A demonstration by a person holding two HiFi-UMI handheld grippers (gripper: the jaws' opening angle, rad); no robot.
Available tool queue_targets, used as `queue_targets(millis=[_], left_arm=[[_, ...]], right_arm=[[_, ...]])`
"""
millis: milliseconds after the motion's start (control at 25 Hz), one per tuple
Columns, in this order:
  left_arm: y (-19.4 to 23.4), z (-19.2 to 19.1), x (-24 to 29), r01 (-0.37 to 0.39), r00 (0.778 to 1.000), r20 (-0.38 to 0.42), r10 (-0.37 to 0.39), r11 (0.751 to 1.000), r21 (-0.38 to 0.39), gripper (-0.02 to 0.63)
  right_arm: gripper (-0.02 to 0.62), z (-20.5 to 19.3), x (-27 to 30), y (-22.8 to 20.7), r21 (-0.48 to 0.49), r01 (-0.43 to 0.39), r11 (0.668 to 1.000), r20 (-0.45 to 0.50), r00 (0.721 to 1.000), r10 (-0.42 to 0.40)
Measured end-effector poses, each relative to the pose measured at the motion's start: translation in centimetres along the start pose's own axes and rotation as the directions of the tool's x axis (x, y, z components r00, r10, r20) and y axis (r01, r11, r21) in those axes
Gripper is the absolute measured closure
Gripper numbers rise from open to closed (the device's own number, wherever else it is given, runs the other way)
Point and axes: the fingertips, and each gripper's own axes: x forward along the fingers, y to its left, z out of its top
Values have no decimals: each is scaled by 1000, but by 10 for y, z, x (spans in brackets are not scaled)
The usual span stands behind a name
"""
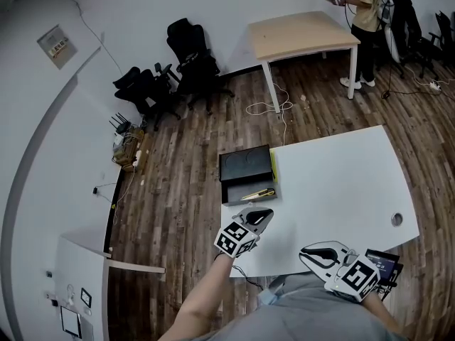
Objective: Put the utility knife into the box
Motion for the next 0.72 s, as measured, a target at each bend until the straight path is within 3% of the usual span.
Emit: queue_targets(millis=[360, 720], left_arm=[[-63, 31, -16, 48, 990, 138, -43, 998, -32, 586], [-119, 69, -43, 55, 951, 307, -22, 993, -101, 585]], right_arm=[[558, -2, -8, 1, -7, -10, 1000, -9, 1000, 10], [558, -2, -11, -6, -25, 6, 1000, 20, 1000, -6]])
